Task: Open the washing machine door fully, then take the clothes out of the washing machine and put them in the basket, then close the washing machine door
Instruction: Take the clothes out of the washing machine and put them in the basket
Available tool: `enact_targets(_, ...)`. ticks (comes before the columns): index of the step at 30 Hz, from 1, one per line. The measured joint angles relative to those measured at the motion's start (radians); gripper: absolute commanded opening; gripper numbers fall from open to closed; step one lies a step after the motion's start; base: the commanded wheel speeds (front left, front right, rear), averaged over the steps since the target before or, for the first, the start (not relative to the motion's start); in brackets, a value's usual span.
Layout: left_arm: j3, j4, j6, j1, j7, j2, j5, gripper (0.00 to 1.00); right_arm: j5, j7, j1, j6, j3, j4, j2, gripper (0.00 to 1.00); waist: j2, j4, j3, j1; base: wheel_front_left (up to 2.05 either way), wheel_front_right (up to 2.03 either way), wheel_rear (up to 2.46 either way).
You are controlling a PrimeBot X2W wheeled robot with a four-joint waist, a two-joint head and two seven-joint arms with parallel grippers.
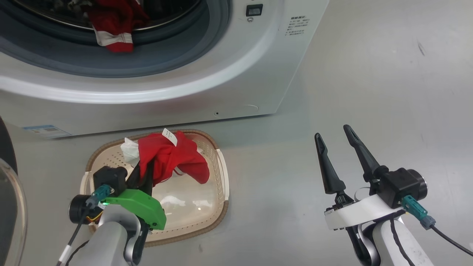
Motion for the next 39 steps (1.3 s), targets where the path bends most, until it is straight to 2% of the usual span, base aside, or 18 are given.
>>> enact_targets(14, 0.016, 0.276, -0.002, -0.154, 0.067, -0.014, -0.006, 0.00, 0.000, 0.000, -0.081, 0.010, 0.012, -0.014, 0.000, 1.00, 0.0000, -0.039, 0.121, 0.0000, 0.00, 0.00, 0.00)
enact_targets(16, 0.018, 0.304, -0.001, -0.171, 0.076, -0.014, -0.012, 0.49, 0.000, 0.000, -0.087, 0.010, 0.010, -0.014, 0.000, 1.00, 0.0000, -0.045, 0.130, 0.0001, 0.00, 0.00, 0.00)
enact_targets(17, 0.018, 0.304, -0.001, -0.171, 0.076, -0.014, -0.012, 0.89, 0.000, 0.000, -0.087, 0.010, 0.010, -0.014, 0.000, 1.00, 0.0000, -0.045, 0.130, 0.0001, 0.00, 0.00, 0.00)
enact_targets(18, 0.018, 0.316, -0.001, -0.178, 0.076, -0.015, -0.012, 1.00, 0.000, 0.000, -0.088, 0.010, 0.008, -0.013, -0.001, 1.00, 0.0000, -0.047, 0.134, 0.0001, 0.00, 0.00, 0.00)
enact_targets(29, 0.024, 0.377, 0.007, -0.239, -0.009, -0.018, -0.001, 1.00, 0.000, 0.000, -0.088, 0.010, 0.002, 0.002, -0.001, 1.00, 0.0000, -0.037, 0.130, 0.0001, 0.00, 0.00, 0.00)
enact_targets(39, 0.029, 0.348, 0.006, -0.240, -0.061, -0.016, 0.022, 1.00, 0.004, 0.000, -0.089, 0.009, -0.006, 0.021, -0.001, 1.00, 0.0000, -0.014, 0.084, 0.0001, 0.00, 0.00, 0.00)
